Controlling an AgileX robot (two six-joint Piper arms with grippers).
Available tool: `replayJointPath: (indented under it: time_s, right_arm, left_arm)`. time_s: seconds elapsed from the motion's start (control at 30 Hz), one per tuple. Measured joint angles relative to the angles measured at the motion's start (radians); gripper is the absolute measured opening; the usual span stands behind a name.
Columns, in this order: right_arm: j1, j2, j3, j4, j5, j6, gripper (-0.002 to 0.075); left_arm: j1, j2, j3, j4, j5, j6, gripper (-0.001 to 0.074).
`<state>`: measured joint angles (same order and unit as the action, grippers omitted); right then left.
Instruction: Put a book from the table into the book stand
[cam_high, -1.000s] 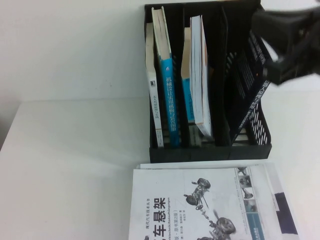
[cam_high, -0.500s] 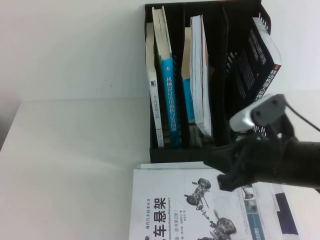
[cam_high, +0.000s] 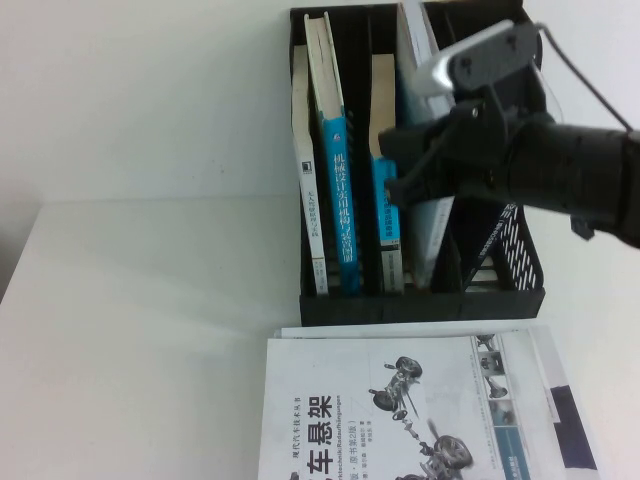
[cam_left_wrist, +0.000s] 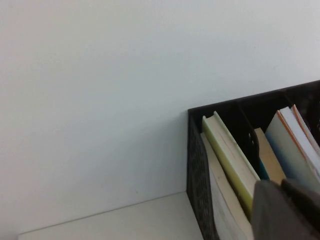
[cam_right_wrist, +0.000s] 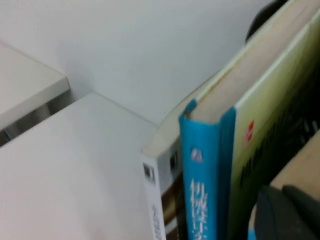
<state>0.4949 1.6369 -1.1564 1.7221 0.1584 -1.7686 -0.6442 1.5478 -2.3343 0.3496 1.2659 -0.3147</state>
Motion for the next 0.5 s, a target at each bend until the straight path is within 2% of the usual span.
replayJointPath:
  time_s: [0.33,0.5]
  right_arm:
    - [-0.001,-0.021,-0.020,-0.003,0.041,0.025,-0.0003]
    - [-0.001,-0.117,-0.017,-0.029,0.049,0.053,-0.0003]
  left_arm:
    - [0.000,0.000,0.091,0.021,0.000,0.003,-0.0003]
    - [0.000,-0.013,0.092,0.022,0.000,0.003,-0.0003]
